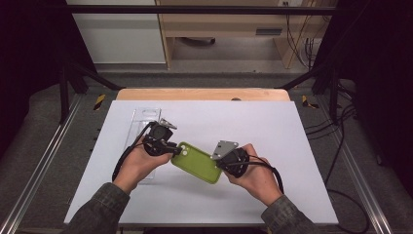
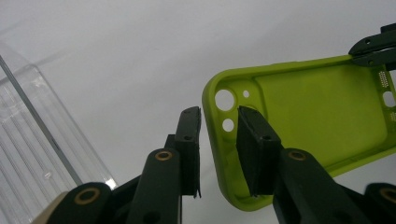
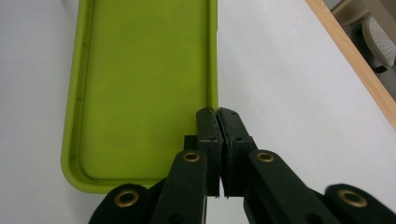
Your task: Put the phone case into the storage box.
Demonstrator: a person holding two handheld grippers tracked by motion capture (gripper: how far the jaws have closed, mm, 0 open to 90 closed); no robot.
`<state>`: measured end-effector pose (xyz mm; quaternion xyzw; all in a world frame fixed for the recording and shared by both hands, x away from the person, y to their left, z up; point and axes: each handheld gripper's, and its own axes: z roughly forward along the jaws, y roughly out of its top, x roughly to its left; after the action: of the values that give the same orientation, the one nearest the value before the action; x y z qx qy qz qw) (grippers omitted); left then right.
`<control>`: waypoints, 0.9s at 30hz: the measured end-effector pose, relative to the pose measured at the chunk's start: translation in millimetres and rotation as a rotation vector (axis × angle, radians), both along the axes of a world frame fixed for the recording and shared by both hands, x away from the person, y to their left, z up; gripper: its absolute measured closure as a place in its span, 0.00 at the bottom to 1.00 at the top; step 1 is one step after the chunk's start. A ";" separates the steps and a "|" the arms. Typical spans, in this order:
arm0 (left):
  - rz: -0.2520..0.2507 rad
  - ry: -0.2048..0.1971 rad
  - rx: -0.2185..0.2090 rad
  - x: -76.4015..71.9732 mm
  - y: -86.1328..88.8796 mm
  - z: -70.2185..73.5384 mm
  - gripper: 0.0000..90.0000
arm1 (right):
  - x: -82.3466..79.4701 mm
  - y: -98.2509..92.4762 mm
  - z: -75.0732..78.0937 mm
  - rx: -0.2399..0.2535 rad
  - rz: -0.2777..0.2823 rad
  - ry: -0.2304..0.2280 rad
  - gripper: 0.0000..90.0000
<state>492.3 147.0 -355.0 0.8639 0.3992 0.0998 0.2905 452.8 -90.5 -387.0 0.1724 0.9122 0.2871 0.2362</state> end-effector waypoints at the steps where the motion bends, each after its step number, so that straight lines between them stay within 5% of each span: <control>1: 0.000 0.002 0.001 0.3 0.0 -0.1 0.79 | -0.1 0.1 0.1 0.000 0.001 0.000 0.98; 14: 0.008 0.014 0.033 3.1 -3.3 -1.9 0.87 | -1.7 2.1 5.3 -0.004 -0.004 -0.004 0.98; 22: 0.023 -0.030 0.081 4.0 -6.2 -5.2 0.93 | -2.0 6.8 7.2 -0.008 -0.019 0.012 0.98; 27: 0.049 -0.051 0.062 4.5 -2.4 -7.4 0.96 | -3.3 10.2 8.2 -0.003 -0.021 0.023 0.98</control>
<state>496.9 144.6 -362.4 0.8596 0.4093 0.1413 0.2714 449.6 -80.2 -378.8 0.1848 0.9134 0.2812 0.2292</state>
